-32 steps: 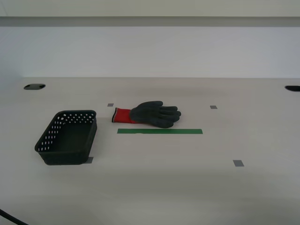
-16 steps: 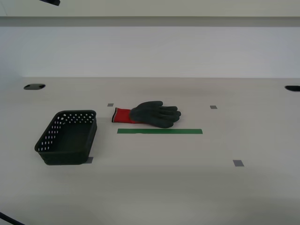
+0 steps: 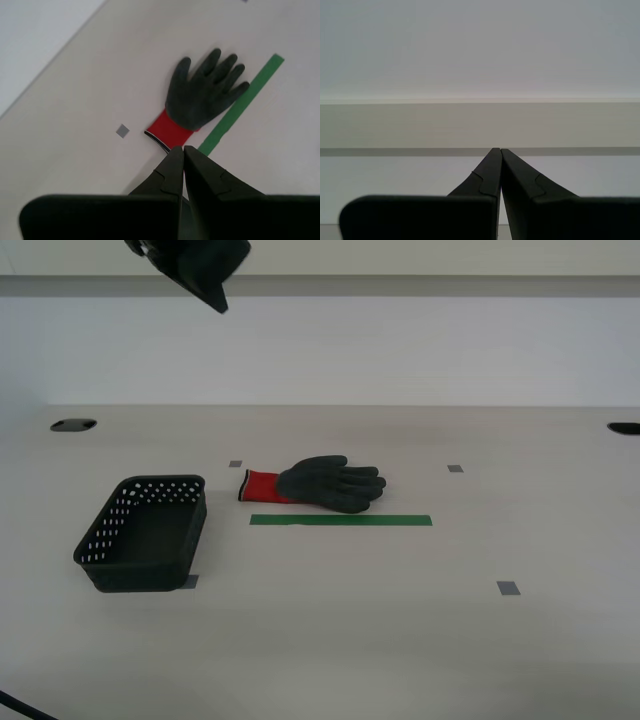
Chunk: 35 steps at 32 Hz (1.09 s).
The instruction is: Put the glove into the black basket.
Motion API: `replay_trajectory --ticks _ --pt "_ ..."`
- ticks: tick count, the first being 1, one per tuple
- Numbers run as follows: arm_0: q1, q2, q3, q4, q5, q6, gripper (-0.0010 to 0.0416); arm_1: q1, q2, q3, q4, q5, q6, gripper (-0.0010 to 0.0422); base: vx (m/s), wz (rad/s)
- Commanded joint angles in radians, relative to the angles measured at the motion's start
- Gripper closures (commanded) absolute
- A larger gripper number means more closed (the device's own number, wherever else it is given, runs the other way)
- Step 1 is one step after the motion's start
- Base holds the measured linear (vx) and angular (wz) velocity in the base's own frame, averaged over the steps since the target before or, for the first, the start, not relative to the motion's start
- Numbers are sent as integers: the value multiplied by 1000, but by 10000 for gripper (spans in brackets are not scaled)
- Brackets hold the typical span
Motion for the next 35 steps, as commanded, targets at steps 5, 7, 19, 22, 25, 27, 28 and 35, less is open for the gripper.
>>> replay_trajectory --ticks 5,7,19,22,25,27,28,35 --pt "0 0 2 3 0 0 405 -47 259 173 -65 2 2 412 0 0" --pt "0 0 2 0 0 0 405 -57 324 215 -81 2 -9 412 0 0" --pt "0 0 2 0 0 0 405 -134 600 405 -104 3 -156 412 0 0" --pt "0 0 2 0 0 0 405 -160 667 454 -104 3 -183 412 0 0" --pt "0 0 2 0 0 0 405 -179 755 533 -114 3 -245 412 0 0" --pt "0 0 2 0 0 0 405 -184 806 589 -132 3 -267 412 0 0" --pt "0 0 2 0 0 0 405 -187 840 628 -146 3 -279 412 0 0" --pt "0 0 2 1 0 0 405 -192 1094 1009 -406 1 -326 412 0 0"
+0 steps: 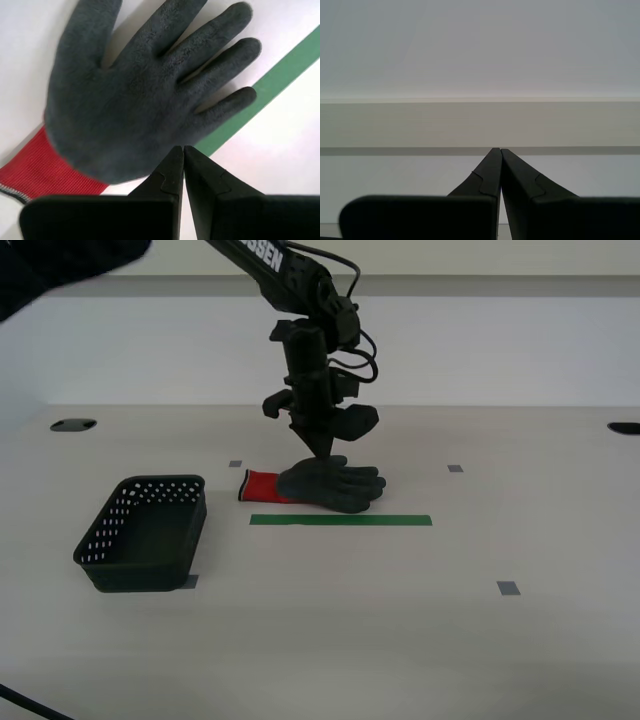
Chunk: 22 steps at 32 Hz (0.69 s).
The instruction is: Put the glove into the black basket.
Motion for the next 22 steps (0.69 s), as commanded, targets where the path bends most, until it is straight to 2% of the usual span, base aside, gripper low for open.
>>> replay_trajectory --ticks 1,5,8,10,11,13,14,15,19,22 --pt "0 0 2 4 0 0 405 -2 92 145 -104 0 -10 412 0 0" --pt "0 0 2 3 0 0 405 -2 96 99 -71 -19 -14 406 0 0" --pt "0 0 2 3 0 0 405 -2 97 99 -72 -25 -13 372 0 0" --pt "0 0 2 3 0 0 405 -1 97 103 -60 -58 -24 331 0 0" --pt "0 0 2 3 0 0 405 -2 97 105 -57 -91 -54 284 0 0" --pt "0 0 2 3 0 0 405 -2 97 100 -55 -93 -97 227 0 0" --pt "0 0 2 3 0 0 405 -2 97 98 -53 -94 -106 215 0 0" --pt "0 0 2 2 0 0 405 -4 103 97 -45 -95 -141 191 0 0" --pt "0 0 2 1 0 0 405 -4 116 78 18 -95 -256 137 0 0" --pt "0 0 2 0 0 0 405 -4 116 73 37 -99 -265 136 0 0"
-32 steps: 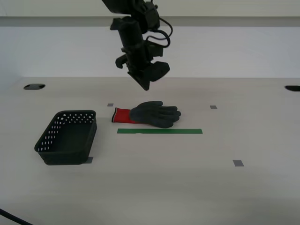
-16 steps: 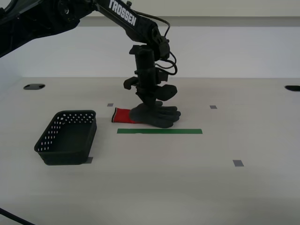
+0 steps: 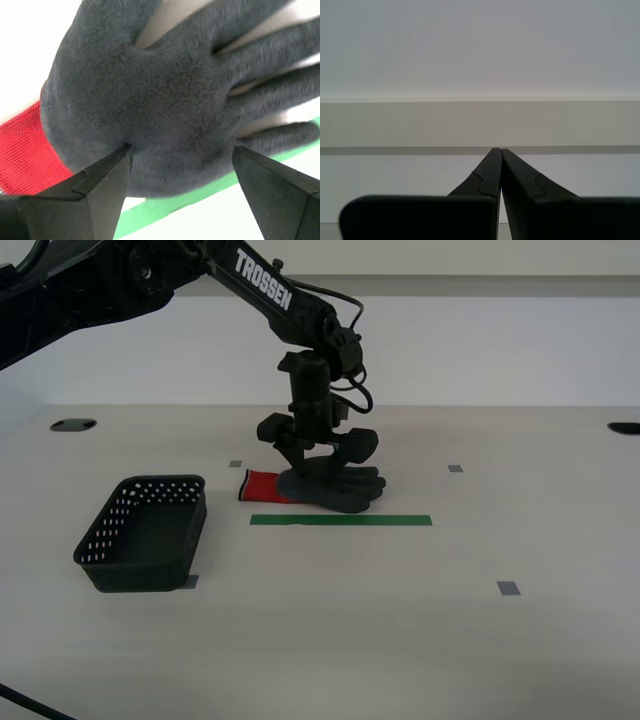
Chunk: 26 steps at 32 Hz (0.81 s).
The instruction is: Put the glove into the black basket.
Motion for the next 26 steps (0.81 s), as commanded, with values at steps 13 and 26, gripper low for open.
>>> replay_trajectory --ticks 13,26 --pt "1 0 2 2 0 0 405 -8 0 -97 53 -86 -36 189 0 0" --pt "1 0 2 2 0 0 405 -8 0 -141 72 -64 -35 408 0 0"
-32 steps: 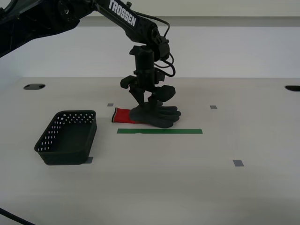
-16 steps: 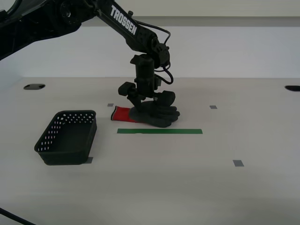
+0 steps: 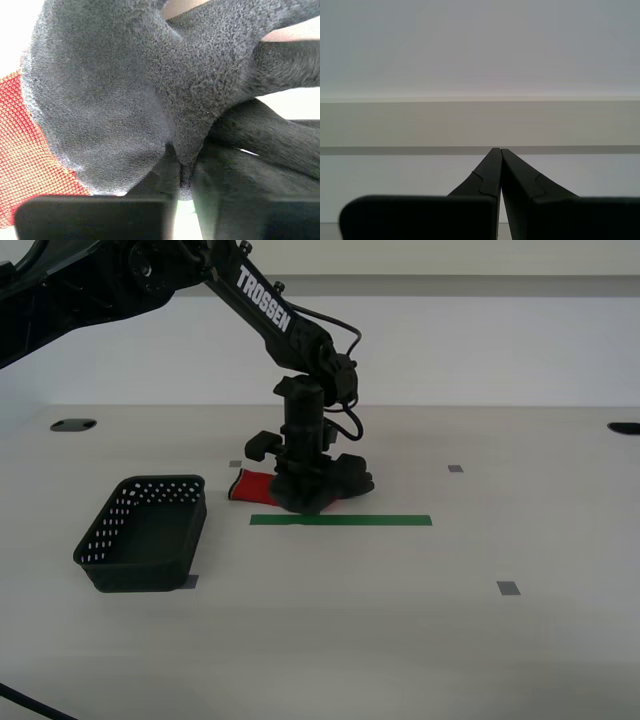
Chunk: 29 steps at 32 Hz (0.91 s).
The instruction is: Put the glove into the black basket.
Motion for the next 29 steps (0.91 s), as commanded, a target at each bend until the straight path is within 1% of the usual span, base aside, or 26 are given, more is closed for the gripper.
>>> replay_trajectory --ticks 1,3,7,8,12,14,16,17,19,22,26,29 --pt "0 0 2 3 0 0 405 0 1 0 -3 15 6 416 0 0" --pt "0 0 2 3 0 0 405 -1 -1 4 -14 23 21 412 0 0" --pt "0 0 2 3 0 0 405 -2 -1 58 -75 22 86 414 0 0" --pt "0 0 2 3 0 0 405 -2 -1 74 -90 22 95 414 0 0" --pt "0 0 2 3 0 0 405 -2 -1 194 -207 24 160 414 0 0" --pt "0 0 2 3 0 0 405 -1 -53 177 -223 31 190 414 0 0" --pt "0 0 2 1 0 0 405 -2 -89 167 -232 31 196 414 0 0" --pt "0 0 2 -3 0 0 405 0 -130 167 -237 31 211 414 0 0" --pt "0 0 2 -15 0 0 405 2 -187 167 -241 32 224 414 0 0" --pt "0 0 2 -21 0 0 405 2 -254 167 -262 32 229 414 0 0" --pt "0 0 2 -22 0 0 405 3 -347 166 -324 41 242 414 0 0" --pt "0 0 2 -26 0 0 405 4 -409 166 -394 47 264 414 0 0"
